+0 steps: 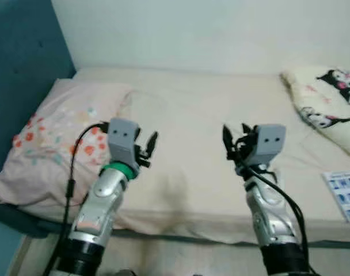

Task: Clean up the room

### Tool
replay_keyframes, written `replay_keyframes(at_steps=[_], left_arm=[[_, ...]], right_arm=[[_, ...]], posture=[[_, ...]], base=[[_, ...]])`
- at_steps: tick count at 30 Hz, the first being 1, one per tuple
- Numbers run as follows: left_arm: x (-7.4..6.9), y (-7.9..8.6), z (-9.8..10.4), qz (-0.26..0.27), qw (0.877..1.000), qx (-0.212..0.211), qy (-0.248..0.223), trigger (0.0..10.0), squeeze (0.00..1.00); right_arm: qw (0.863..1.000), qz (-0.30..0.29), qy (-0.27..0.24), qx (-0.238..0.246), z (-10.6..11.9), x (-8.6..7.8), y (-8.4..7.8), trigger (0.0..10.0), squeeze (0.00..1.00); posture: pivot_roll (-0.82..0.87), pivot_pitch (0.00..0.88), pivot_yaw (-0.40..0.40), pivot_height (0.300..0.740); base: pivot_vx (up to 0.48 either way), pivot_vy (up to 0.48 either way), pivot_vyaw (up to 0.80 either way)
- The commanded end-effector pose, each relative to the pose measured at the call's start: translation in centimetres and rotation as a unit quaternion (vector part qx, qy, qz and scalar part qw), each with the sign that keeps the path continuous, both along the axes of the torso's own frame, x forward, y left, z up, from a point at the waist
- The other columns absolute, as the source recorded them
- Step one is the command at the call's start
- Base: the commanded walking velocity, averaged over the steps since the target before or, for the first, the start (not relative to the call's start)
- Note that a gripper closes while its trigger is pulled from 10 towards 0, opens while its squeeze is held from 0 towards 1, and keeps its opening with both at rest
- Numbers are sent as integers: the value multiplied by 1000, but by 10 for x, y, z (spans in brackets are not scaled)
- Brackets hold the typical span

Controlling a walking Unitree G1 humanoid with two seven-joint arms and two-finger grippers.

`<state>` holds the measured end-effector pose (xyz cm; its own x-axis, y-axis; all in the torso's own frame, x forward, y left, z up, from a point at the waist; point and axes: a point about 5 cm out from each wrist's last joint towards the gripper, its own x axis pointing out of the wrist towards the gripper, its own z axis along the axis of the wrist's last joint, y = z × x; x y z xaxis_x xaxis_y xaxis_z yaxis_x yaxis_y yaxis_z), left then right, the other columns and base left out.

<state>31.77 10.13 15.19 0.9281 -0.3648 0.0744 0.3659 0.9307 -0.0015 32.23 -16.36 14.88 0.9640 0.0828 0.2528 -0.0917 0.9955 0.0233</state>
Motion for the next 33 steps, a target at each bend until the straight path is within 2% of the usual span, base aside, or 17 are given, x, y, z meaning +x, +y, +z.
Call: replay_keyframes(at_steps=[1, 9, 19, 33], left_arm=[[0, 7, -6, 11, 1000, 8, 12, 10000, 0], [0, 8, -7, 13, 1000, 3, 18, 10000, 0], [1, 7, -7, 12, 1000, 7, 22, 10000, 0], [2, 8, -5, 15, 1000, 1, 21, 10000, 0]], right_arm=[[1000, 3, 10, 8, -6, -1, 3, 10000, 0], [1000, 3, 13, 13, -6, -1, 3, 10000, 0], [1000, 0, 13, 13, -7, -1, 3, 10000, 0], [1000, 2, 14, 14, -8, -2, 5, 10000, 0]], posture=[[6, 33, 12, 726], [6, 36, 14, 726], [4, 38, 19, 726], [6, 41, 23, 726]], base=[[0, 0, 0], [0, 0, -327], [0, 0, 0], [0, 436, 0]])
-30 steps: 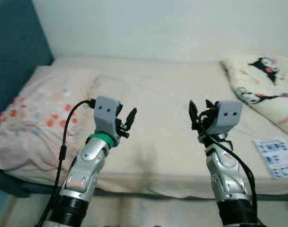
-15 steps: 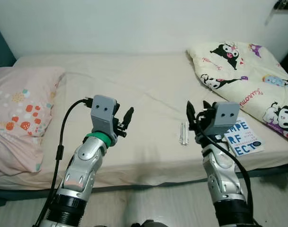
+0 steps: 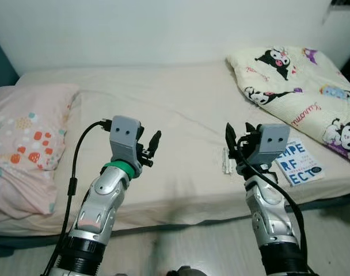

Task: Clean up the room

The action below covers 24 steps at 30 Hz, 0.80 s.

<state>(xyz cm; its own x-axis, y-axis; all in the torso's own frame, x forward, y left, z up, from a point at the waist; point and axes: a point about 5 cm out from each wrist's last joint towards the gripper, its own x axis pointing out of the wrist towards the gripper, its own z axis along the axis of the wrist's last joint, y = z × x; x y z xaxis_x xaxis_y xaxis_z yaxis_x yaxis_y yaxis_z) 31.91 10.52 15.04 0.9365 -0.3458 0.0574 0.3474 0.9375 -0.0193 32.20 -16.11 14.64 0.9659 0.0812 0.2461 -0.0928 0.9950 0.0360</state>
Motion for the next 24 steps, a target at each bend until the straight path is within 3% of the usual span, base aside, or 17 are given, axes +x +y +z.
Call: replay_keyframes(at_steps=[1, 24], left_arm=[[0, 4, -3, 5, 1000, 6, 8, 10000, 0], [-5, 3, -9, -7, 1000, 20, 9, 10000, 0]], right_arm=[[1000, 1, 10, 8, -6, -1, 3, 10000, 0], [1000, 5, 14, 6, -9, -3, 4, 10000, 0]], posture=[[5, 43, 25, 726], [7, 46, 25, 726]], base=[[0, 0, 0], [0, -14, 0]])
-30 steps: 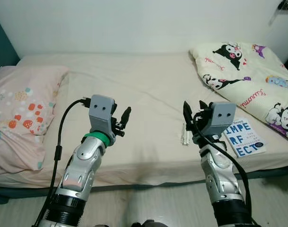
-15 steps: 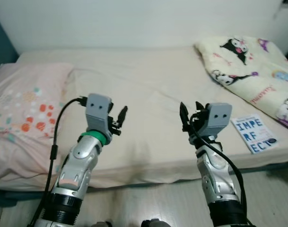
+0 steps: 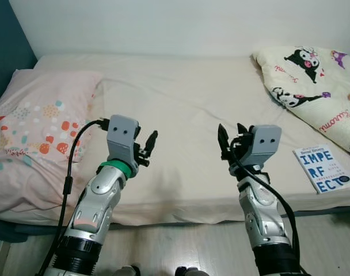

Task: Clean up the room

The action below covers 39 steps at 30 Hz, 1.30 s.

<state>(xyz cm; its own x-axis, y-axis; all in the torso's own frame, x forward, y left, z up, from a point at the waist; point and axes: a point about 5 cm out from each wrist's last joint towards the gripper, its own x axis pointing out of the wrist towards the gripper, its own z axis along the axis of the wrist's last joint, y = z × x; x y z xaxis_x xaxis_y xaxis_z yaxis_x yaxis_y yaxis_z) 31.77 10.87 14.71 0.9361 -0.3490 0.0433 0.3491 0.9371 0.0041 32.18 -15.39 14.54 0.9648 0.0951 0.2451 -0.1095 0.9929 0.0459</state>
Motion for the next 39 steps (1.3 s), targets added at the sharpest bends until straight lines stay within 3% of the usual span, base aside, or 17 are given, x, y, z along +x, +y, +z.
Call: replay_keyframes(at_steps=[1, 31, 39], left_arm=[[-3, -1, -5, -6, 1000, 6, 7, 10000, 0], [-3, -2, -5, -6, 1000, 7, 4, 10000, 0], [1, 1, -7, 7, 1000, -4, 21, 10000, 0]], right_arm=[[1000, -4, 13, 1, -8, -2, -3, 10000, 0], [1000, -1, 13, -3, -8, -2, -3, 10000, 0], [1000, -1, 14, -1, -8, -2, -2, 10000, 0]], posture=[[7, 46, 25, 726], [5, 39, 21, 726], [5, 40, 24, 726]], base=[[0, -315, 0], [0, -451, 0], [131, 357, 0]])
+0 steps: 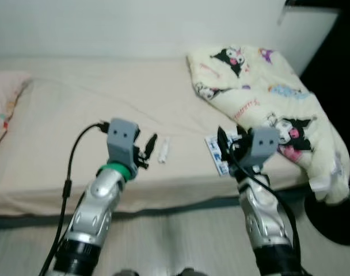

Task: Clean up the room

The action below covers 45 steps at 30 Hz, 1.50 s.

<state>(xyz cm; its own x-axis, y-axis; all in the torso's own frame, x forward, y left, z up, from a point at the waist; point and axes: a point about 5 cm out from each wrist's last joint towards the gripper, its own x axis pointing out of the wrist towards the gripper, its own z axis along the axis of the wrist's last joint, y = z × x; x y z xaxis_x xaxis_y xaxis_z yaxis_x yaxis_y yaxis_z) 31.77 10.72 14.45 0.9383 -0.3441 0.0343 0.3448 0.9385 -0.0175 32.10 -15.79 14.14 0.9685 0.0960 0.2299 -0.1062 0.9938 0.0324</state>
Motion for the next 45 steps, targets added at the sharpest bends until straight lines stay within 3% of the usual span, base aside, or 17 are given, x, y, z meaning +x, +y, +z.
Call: replay_keyframes(at_steps=[1, 8, 27, 32, 45], left_arm=[[1, 3, -4, 4, 1000, 5, 13, 10000, 0], [1, 4, -3, 7, 1000, 7, 9, 10000, 0], [1, 3, -3, 11, 1000, 12, 5, 10000, 0], [4, 8, -5, 35, 999, 20, 3, 10000, 0], [5, 9, -4, 39, 999, 13, 4, 10000, 0]], right_arm=[[1000, 0, 7, 7, -4, -1, 2, 10000, 0], [1000, 0, 7, 8, -4, -1, 2, 10000, 0], [1000, 9, 7, 9, -5, -4, 5, 10000, 0], [1000, 14, 3, 15, -4, -4, 6, 10000, 0], [1000, 12, 4, 12, -4, -4, 5, 10000, 0]], posture=[[5, 40, 24, 726], [6, 41, 26, 726], [3, 49, 30, 726], [2, 49, 29, 726], [1, 47, 28, 726]], base=[[0, 476, 0], [0, 387, 0], [0, 0, 0], [408, 0, 0], [475, 0, 0]])
